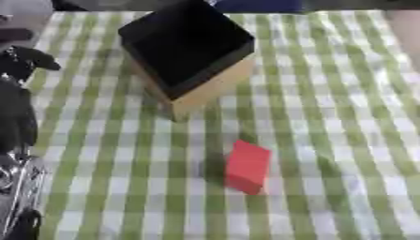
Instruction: Pick up objects on the table and place them in the box.
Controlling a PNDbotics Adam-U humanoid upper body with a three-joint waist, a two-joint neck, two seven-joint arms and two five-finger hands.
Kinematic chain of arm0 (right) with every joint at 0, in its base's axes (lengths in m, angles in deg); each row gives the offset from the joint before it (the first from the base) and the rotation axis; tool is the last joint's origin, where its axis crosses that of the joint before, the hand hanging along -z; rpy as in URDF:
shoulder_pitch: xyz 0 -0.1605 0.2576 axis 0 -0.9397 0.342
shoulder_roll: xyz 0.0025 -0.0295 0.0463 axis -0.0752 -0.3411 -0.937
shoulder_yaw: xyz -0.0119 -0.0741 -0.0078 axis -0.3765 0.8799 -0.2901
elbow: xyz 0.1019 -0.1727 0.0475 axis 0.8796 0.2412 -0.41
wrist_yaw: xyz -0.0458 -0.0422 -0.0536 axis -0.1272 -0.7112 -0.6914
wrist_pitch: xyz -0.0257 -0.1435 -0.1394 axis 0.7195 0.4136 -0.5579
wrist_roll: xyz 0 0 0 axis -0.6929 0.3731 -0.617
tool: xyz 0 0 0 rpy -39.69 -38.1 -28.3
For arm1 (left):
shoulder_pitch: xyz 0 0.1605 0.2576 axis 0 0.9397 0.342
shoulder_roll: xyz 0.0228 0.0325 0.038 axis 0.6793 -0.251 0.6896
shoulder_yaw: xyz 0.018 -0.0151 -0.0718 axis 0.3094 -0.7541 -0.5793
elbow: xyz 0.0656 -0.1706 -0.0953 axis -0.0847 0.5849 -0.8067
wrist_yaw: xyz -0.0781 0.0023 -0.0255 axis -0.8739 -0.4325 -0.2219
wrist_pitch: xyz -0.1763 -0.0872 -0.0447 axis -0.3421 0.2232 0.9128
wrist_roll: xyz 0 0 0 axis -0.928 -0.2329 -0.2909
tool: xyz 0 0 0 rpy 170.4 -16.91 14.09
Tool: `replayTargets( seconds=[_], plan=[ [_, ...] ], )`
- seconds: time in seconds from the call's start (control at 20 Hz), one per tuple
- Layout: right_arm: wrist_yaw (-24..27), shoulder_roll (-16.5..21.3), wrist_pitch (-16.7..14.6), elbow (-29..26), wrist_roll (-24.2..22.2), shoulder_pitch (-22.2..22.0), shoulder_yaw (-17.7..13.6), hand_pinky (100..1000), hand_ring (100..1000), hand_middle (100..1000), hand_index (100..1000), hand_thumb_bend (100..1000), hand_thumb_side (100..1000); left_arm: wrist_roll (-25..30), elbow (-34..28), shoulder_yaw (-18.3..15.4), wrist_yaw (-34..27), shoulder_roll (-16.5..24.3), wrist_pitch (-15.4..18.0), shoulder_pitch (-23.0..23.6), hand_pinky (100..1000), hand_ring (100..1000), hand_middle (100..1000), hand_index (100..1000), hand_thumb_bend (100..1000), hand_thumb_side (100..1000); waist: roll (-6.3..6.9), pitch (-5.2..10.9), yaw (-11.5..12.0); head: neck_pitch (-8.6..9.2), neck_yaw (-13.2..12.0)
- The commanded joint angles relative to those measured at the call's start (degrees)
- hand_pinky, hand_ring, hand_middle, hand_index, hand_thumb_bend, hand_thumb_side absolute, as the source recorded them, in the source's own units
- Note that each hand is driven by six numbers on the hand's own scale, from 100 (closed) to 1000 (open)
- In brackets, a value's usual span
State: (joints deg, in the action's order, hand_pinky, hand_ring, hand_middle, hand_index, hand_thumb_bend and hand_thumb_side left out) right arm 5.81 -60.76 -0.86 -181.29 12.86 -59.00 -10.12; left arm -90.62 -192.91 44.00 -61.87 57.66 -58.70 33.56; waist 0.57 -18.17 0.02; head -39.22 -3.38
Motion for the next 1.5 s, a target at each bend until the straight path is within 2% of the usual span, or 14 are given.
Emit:
replayTargets(
  seconds=[0.05, 0.3, 0.4, 0.55, 0.65, 0.8, 0.85, 0.9, 1.0, 1.05, 1.15, 1.35, 1.5],
  plan=[
    [-0.36, 1.42, -0.12, -1.13, -0.28, 0.47, -0.36, 829, 848, 596, 791, 100, 650, 0.27, -1.06, -0.17, 0.22, 0.33, -0.01, -0.27, 486, 504, 612, 678, 100, 716, -0.03, 1.19, -0.04, 0.32, -0.1],
    [-0.63, 1.98, 0.14, -1.13, -0.72, 0.75, -0.17, 829, 852, 601, 795, 100, 647, 0.32, -1.06, -0.15, 0.22, 0.44, 0.04, -0.25, 486, 504, 612, 678, 100, 715, -0.06, 1.32, -0.01, 0.01, -0.08],
    [-1.69, 3.86, 1.33, -1.13, -1.79, 1.75, 0.66, 831, 858, 609, 800, 100, 651, 0.36, -1.06, -0.09, 0.22, 0.7, 0.02, -0.1, 486, 504, 612, 678, 100, 714, -0.29, 1.63, 0.02, -0.44, -0.13],
    [-3.82, 7.61, 3.62, -1.13, -3.97, 4.41, 3.58, 833, 863, 617, 805, 100, 665, 0.42, -1.06, -0.01, 0.25, 1.02, -0.09, 0.22, 486, 504, 612, 678, 100, 715, -0.69, 2.06, 0.05, -0.94, -0.18],
    [-4.0, 9.67, 4.57, -1.13, -5.26, 5.18, 4.0, 833, 863, 617, 805, 100, 665, 0.46, -1.06, 0.05, 0.2, 0.96, -0.11, 0.23, 486, 504, 612, 678, 100, 715, -0.64, 2.11, 0.16, -0.99, -0.05],
    [-3.41, 10.41, 4.85, -1.13, -6.1, 5.45, 3.79, 833, 863, 617, 805, 100, 665, 0.5, -1.06, 0.06, 0.16, 0.93, -0.11, 0.23, 486, 504, 612, 678, 100, 715, -0.61, 2.12, 0.19, -1.01, -0.01],
    [-3.58, 10.9, 4.59, -1.13, -6.48, 5.91, 4.18, 847, 884, 697, 831, 100, 804, 0.64, -1.06, 0.26, 0.18, 1.3, -0.21, 0.45, 486, 504, 612, 678, 100, 715, -1.05, 2.52, 0.2, -1.42, 0.15],
    [-4.14, 11.92, 4.41, -1.13, -7.14, 6.92, 5.15, 847, 884, 697, 831, 100, 804, 0.81, -1.06, 0.46, 0.23, 1.86, -0.3, 0.7, 486, 504, 612, 678, 100, 715, -1.71, 2.83, 0.4, -1.71, 0.14],
    [-5.5, 14.2, 5.16, -1.13, -8.57, 9.18, 7.4, 847, 884, 697, 831, 100, 804, 0.89, -1.06, 0.52, 0.23, 2.2, -0.33, 0.81, 486, 504, 612, 678, 100, 715, -2.0, 2.92, 0.45, -1.8, 0.07],
    [-6.25, 15.44, 5.67, -1.13, -9.33, 10.42, 8.62, 850, 894, 765, 851, 100, 830, 0.94, -1.06, 0.58, 0.23, 2.3, -0.34, 0.84, 485, 504, 613, 677, 100, 716, -2.06, 2.95, 0.47, -1.88, 0.15],
    [-7.93, 18.18, 5.72, -1.13, -11.02, 13.16, 11.37, 852, 896, 778, 855, 100, 828, 1.36, -1.06, 1.05, 0.16, 2.89, -0.45, 0.94, 485, 503, 613, 677, 100, 717, -2.6, 3.05, 0.76, -2.13, 0.42],
    [-11.06, 24.0, 4.85, -1.13, -14.6, 18.68, 17.18, 859, 904, 803, 877, 100, 811, 1.8, -1.06, 1.33, -0.13, 2.93, -0.49, 0.75, 485, 503, 613, 677, 100, 718, -2.54, 2.8, 1.0, -1.99, 0.86],
    [-10.19, 28.19, 4.15, -1.13, -17.19, 20.85, 21.38, 860, 905, 804, 878, 100, 802, 2.13, -1.06, 1.6, -0.44, 2.62, -0.56, 0.54, 484, 503, 613, 677, 100, 719, -2.23, 2.68, 1.58, -1.87, 1.66]
  ],
)
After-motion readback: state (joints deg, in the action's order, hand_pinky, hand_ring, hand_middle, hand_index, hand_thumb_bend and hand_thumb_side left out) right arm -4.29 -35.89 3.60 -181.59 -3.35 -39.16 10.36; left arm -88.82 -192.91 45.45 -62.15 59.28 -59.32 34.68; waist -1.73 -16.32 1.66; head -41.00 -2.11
